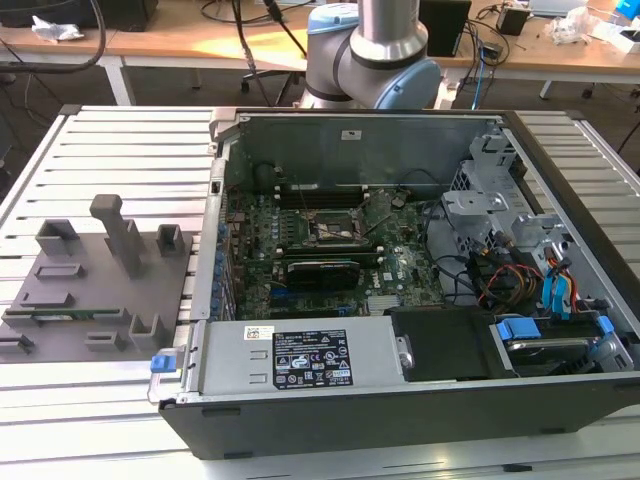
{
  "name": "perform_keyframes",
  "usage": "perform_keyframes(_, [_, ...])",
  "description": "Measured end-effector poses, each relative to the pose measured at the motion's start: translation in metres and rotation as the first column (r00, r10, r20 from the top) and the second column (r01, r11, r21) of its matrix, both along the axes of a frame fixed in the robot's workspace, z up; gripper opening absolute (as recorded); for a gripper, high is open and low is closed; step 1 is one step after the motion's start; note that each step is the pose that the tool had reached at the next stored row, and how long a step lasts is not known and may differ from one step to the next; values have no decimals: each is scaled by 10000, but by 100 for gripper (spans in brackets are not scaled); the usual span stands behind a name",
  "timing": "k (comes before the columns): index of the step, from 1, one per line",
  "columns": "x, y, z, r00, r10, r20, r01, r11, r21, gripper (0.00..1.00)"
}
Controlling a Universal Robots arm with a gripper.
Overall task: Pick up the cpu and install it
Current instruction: 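Pick up the cpu and move it towards the insertion slot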
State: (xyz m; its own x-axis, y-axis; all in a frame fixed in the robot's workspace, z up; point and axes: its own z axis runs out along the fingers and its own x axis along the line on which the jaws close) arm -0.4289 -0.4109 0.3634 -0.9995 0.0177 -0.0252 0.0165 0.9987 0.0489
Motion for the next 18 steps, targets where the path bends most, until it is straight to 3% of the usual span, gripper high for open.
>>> perform_keyframes(10, [0,1,325,10000,0,19,0,10000,1,55])
perform_keyframes(18, [0,3,508,10000,0,40,0,10000,1,55])
